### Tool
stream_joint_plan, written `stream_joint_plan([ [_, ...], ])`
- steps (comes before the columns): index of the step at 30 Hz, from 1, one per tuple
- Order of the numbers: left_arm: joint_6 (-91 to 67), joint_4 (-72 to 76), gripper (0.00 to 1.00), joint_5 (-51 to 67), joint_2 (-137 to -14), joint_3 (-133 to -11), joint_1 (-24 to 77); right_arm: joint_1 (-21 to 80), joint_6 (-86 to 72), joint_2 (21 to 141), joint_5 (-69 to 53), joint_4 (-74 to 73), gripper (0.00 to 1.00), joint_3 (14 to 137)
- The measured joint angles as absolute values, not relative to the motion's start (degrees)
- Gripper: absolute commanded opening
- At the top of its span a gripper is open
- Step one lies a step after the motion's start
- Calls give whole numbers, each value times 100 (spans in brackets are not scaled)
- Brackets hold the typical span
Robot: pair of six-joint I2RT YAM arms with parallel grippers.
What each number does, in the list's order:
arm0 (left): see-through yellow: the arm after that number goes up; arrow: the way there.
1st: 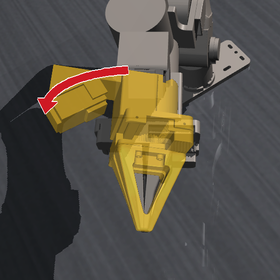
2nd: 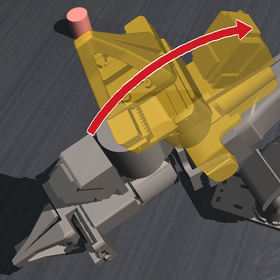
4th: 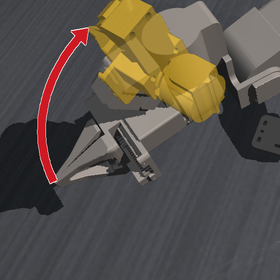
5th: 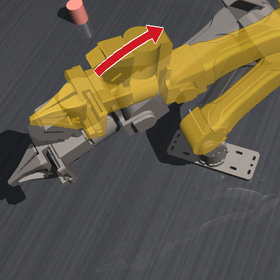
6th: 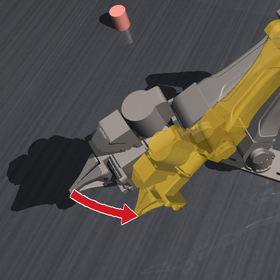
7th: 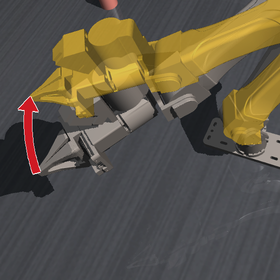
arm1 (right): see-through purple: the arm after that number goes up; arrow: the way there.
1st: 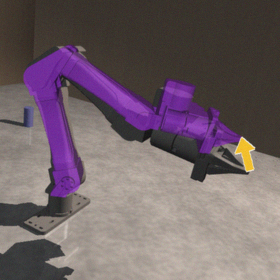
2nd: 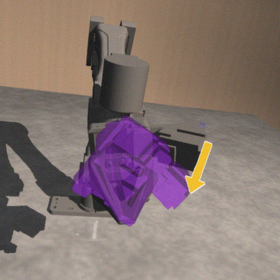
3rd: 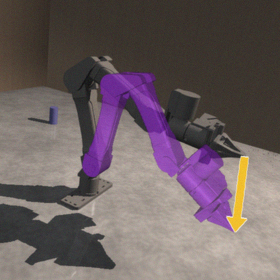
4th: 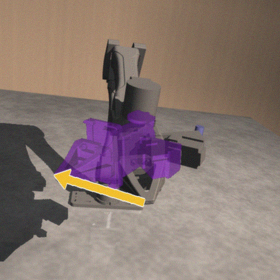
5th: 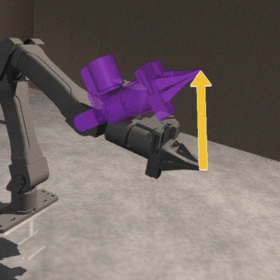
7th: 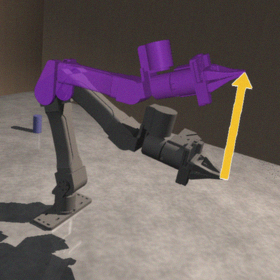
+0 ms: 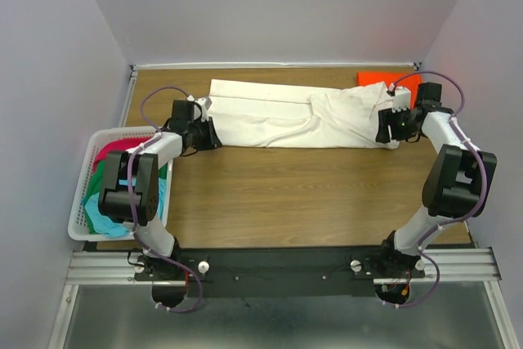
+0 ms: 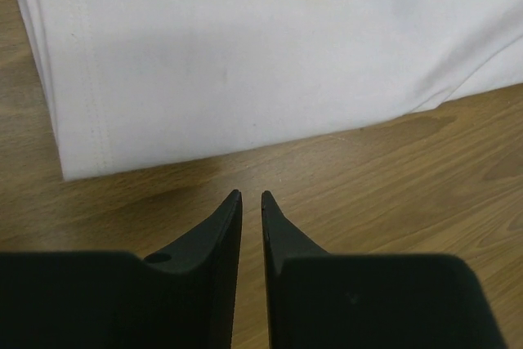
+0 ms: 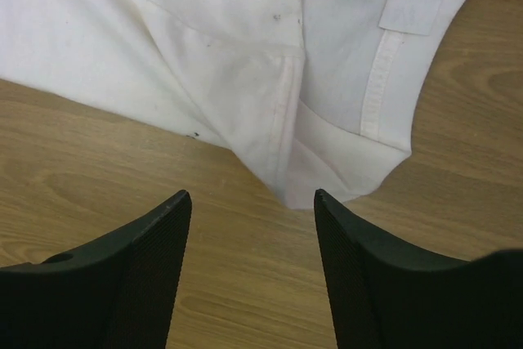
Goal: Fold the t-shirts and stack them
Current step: Fold the tshirt
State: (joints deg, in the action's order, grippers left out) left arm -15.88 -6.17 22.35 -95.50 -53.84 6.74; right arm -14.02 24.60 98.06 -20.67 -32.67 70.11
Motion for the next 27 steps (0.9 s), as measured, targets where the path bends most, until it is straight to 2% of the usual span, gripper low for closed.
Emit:
stream_joint_plan([
  [4, -1678, -687, 22, 2259, -9721, -5570, 674, -1413, 2379, 9972, -2154, -3271, 61, 7032],
  [10, -1789, -716, 22, 2261, -9933, -6010, 674, -1448, 2329, 10501, -2161, -3273, 60, 7122],
  [19, -1916, -718, 22, 2248, -10468, -6447, 674, -1514, 2292, 10547, -2193, -3269, 55, 7255],
  [22, -1914, -768, 22, 2206, -10645, -6449, 674, -1511, 2268, 10613, -2276, -3264, 48, 7306],
  [26, -1911, -843, 20, 2154, -10761, -6431, 674, -1511, 2220, 10711, -2322, -3269, 28, 7308],
  [27, -1911, -851, 20, 2152, -10766, -6427, 674, -1511, 2224, 10722, -2324, -3271, 17, 7308],
])
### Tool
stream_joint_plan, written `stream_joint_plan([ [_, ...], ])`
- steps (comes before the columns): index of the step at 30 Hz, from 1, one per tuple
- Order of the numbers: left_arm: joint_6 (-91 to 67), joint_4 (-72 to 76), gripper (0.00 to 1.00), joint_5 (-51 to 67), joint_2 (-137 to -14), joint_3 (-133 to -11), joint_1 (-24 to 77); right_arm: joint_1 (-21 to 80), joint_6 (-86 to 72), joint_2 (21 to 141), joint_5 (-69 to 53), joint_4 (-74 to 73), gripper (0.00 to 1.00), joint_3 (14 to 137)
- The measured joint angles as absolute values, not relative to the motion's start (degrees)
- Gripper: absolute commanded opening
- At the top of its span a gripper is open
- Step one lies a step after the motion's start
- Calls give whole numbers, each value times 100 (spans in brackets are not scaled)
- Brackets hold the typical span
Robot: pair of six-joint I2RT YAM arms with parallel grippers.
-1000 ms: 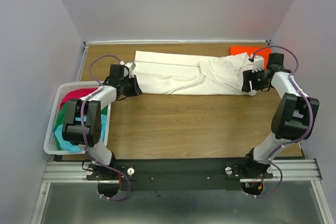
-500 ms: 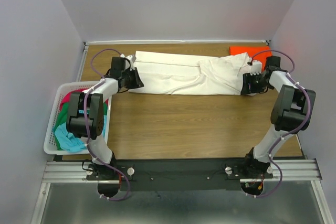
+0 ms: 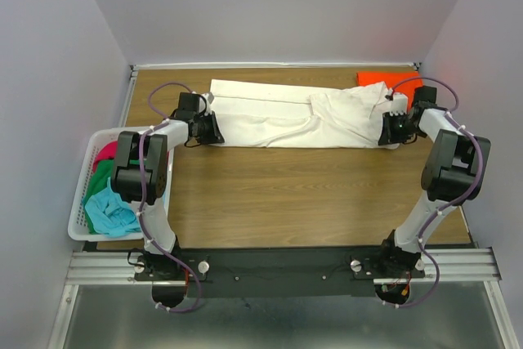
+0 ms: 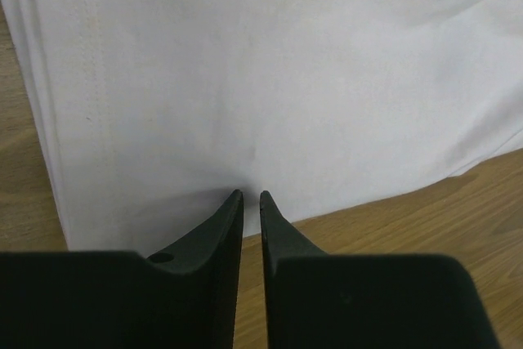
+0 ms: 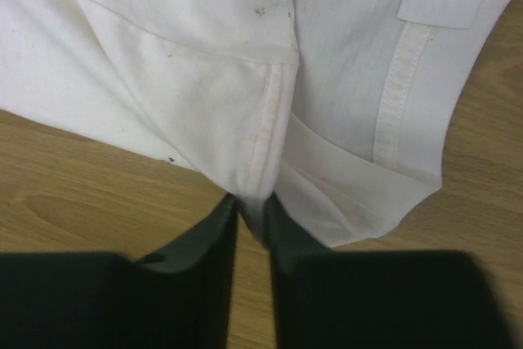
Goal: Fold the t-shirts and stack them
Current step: Fold the tshirt
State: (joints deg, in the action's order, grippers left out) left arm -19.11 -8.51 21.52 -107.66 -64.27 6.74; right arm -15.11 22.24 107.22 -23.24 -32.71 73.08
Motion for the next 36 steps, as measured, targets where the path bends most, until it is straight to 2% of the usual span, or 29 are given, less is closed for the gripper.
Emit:
stream_joint_plan([
  [3, -1909, -886, 18, 2147, -10772, -6427, 674, -1522, 2224, 10726, -2307, -3273, 1, 7325],
  [13, -1909, -897, 17, 2112, -10787, -6427, 637, -1702, 2279, 10724, -1892, -3269, 2, 7671],
  [14, -1909, -895, 17, 2112, -10792, -6427, 631, -1708, 2290, 10724, -1857, -3264, 3, 7690],
  [16, -1911, -895, 17, 2115, -10794, -6427, 611, -1708, 2318, 10726, -1769, -3271, 21, 7754],
  [20, -1911, -895, 17, 2115, -10794, -6427, 596, -1710, 2405, 10766, -1625, -3264, 33, 7909],
  [21, -1911, -895, 17, 2112, -10794, -6427, 596, -1715, 2412, 10807, -1588, -3262, 41, 7968],
  [22, -1909, -895, 17, 2115, -10794, -6427, 596, -1717, 2425, 10853, -1555, -3256, 45, 8025],
  [31, -1907, -895, 20, 2115, -10790, -6425, 596, -1697, 2477, 10849, -1313, -3225, 52, 8123],
  [36, -1846, -998, 29, 2095, -10497, -6259, 587, -1313, 2724, 10318, -1441, -3190, 60, 8073],
])
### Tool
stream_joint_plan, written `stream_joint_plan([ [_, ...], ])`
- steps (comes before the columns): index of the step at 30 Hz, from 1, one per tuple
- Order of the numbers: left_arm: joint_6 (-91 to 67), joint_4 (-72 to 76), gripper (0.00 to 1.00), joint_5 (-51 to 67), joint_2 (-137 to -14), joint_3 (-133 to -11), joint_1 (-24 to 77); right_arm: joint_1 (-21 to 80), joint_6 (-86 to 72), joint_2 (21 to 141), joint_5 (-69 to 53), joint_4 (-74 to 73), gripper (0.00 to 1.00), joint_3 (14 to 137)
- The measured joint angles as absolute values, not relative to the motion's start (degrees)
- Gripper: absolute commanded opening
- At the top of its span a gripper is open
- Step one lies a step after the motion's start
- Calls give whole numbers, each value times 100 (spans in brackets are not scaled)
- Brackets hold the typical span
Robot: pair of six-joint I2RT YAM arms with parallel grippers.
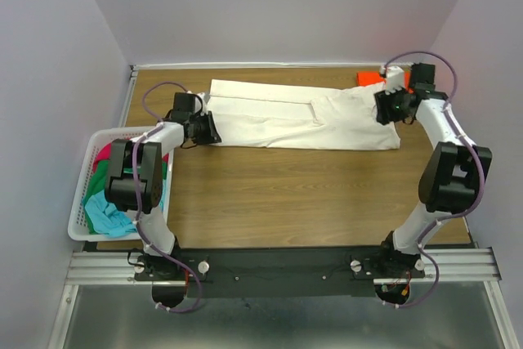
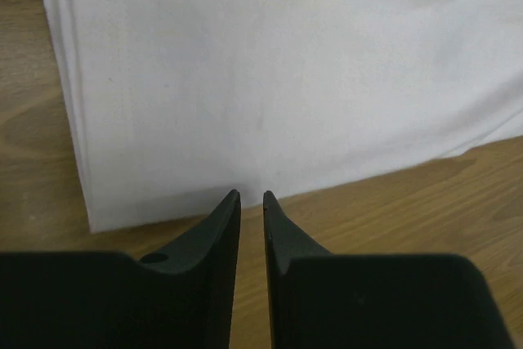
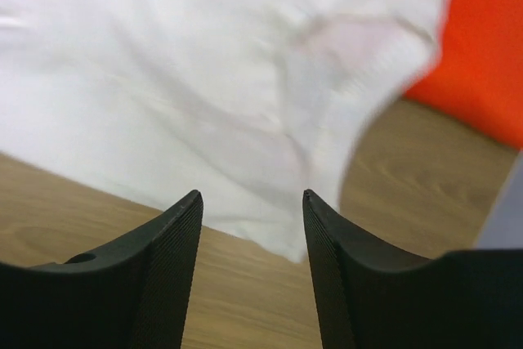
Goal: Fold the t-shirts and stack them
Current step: Fold the tshirt
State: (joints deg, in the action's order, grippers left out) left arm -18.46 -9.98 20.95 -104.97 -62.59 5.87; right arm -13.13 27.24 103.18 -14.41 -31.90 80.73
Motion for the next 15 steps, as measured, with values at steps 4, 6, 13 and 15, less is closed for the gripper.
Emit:
stream_joint_plan([
  [4, -1774, -1181, 36, 1970, -9673, -6193, 563, -134, 3039, 9870, -1898, -3100, 66, 7988],
  [6, -1710, -1177, 40, 1863, -9129, -6193, 563, 733, 3247, 9797, -2252, -3028, 70, 8001],
  [13, -1365, -534, 83, 209, -6569, -5459, 556, 3450, 4213, 10436, -2598, -2934, 73, 8438],
  [15, -1317, -384, 92, -648, -5684, -4945, 545, 4053, 4252, 11063, -2320, -2816, 73, 8921],
])
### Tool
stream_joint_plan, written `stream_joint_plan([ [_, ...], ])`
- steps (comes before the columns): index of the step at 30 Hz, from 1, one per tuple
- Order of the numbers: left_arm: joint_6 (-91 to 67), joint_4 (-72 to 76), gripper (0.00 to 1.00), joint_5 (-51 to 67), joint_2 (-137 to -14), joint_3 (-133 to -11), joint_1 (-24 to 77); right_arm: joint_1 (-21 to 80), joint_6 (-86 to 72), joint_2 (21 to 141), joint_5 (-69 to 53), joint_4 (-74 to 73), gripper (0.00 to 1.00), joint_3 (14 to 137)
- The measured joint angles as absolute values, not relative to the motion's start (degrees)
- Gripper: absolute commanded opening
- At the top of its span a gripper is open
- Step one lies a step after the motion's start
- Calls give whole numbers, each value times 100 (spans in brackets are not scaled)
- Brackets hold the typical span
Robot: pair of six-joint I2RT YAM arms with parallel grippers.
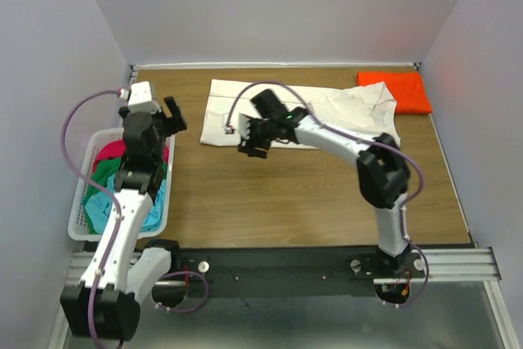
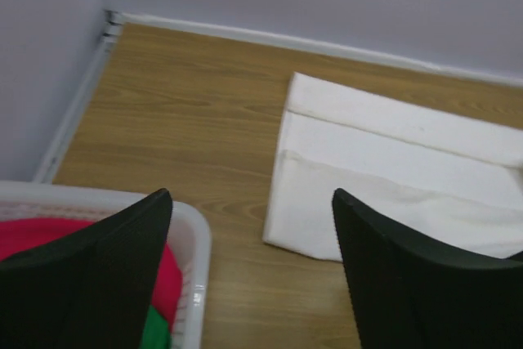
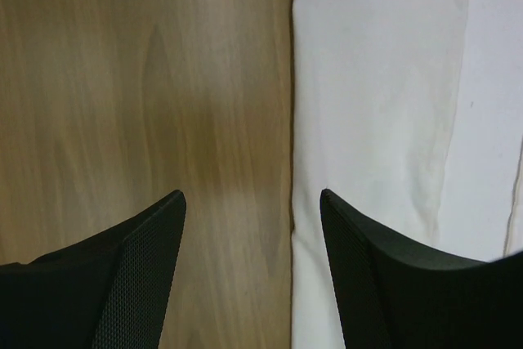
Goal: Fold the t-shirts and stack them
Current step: Fold the tshirt
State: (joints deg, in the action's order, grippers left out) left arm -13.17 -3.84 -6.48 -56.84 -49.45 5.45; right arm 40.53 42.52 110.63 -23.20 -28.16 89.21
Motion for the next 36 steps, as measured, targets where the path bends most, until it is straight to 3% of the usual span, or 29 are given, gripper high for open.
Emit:
stream_joint_plan([
  [8, -1251, -16, 93, -2174, -4032, -4025, 526, 5135, 3653, 13485, -569, -2335, 68, 10971],
  [15, -1219, 189, 93, -2257, -4014, -4025, 526, 5203, 3308, 13749, 526, -1916, 55, 11205],
  [19, -1216, 193, 93, -2250, -4077, -4025, 526, 5181, 3256, 13810, 834, -1747, 30, 11122],
  [21, -1214, 211, 93, -2246, -4077, -4025, 526, 5181, 3218, 13810, 860, -1673, 17, 11024],
  [25, -1205, 220, 93, -2193, -4077, -4025, 526, 5183, 3210, 13703, 779, -1441, 1, 10711],
  [36, -1160, 390, 92, -1588, -4160, -4025, 526, 5900, 3592, 11410, -819, -1756, 1, 7703],
])
